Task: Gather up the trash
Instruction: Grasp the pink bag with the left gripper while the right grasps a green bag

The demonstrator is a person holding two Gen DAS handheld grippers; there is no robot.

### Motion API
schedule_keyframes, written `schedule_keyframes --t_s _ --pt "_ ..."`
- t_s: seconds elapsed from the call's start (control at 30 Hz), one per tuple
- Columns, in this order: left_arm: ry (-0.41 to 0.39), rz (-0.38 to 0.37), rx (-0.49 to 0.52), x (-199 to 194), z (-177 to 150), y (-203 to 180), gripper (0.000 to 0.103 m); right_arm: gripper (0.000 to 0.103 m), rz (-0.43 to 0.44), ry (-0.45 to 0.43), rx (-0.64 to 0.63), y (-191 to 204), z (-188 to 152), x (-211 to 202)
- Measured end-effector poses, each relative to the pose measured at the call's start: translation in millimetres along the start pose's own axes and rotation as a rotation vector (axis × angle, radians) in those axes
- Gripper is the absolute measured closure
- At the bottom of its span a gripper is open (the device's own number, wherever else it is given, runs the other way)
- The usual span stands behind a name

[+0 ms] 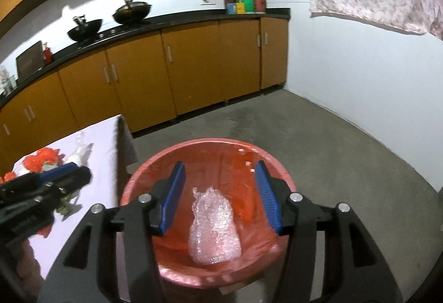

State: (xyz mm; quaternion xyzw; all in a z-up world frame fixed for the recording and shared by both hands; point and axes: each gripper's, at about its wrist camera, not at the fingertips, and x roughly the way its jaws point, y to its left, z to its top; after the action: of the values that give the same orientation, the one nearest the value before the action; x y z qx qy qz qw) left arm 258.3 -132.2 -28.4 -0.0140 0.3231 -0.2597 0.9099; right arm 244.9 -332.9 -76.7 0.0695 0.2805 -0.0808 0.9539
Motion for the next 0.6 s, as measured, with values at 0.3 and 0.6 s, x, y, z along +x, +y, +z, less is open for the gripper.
schedule_keyframes --t_s 0.3,0.6 --pt "-0.125 0.261 -0.086 -89 -35 57 0.043 0.050 0.180 0.027 -0.068 77 -11 -10" --pt "-0.116 0.589 -0.189 -134 -79 144 0.031 0.046 0.364 0.088 -0.144 181 -31 -1"
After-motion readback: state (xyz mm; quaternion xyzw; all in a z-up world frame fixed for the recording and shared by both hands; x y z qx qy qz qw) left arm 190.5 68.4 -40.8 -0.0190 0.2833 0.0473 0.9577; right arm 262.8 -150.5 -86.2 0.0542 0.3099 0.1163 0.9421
